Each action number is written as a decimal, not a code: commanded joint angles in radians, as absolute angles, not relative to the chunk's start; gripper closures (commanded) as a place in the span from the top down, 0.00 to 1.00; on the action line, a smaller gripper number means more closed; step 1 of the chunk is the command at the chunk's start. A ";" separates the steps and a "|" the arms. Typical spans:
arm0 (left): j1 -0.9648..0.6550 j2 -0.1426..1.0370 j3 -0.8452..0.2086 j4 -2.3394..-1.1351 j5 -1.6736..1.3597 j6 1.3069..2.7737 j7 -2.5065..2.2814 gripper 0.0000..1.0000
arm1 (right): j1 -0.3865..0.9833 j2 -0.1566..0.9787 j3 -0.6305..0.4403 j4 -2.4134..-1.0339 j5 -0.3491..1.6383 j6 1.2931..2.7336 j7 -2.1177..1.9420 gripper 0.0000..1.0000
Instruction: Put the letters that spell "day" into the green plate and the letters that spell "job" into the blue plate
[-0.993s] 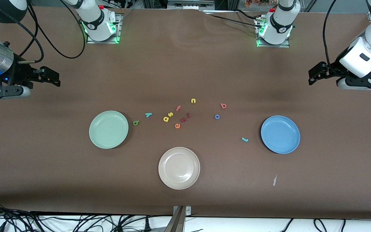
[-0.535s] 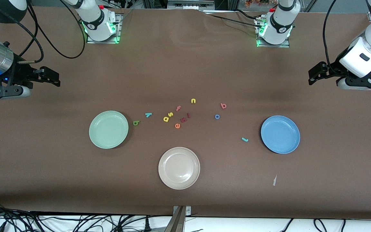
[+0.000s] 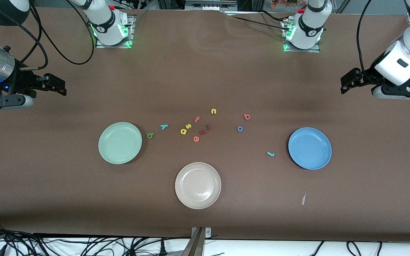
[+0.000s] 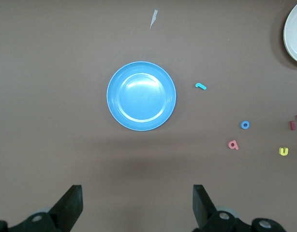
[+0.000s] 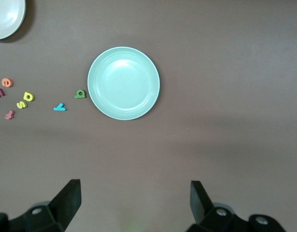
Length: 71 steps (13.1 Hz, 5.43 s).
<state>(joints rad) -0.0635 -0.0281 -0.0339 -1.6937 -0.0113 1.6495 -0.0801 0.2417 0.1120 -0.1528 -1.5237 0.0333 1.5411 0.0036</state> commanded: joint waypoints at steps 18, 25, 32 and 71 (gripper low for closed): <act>-0.061 -0.032 -0.032 -1.683 -0.012 1.632 -0.063 1.00 | 0.230 0.109 -0.143 -1.525 0.034 1.531 0.003 1.00; -0.061 -0.032 -0.032 -1.683 -0.012 1.632 -0.063 1.00 | 0.229 0.109 -0.143 -1.526 0.034 1.532 0.003 1.00; -0.061 -0.032 -0.032 -1.683 -0.012 1.632 -0.063 1.00 | 0.230 0.109 -0.143 -1.525 0.034 1.532 0.003 1.00; -0.337 0.595 -0.186 -1.854 -0.092 2.282 -0.635 1.00 | 0.429 0.469 0.106 -1.910 -0.015 2.406 0.376 1.00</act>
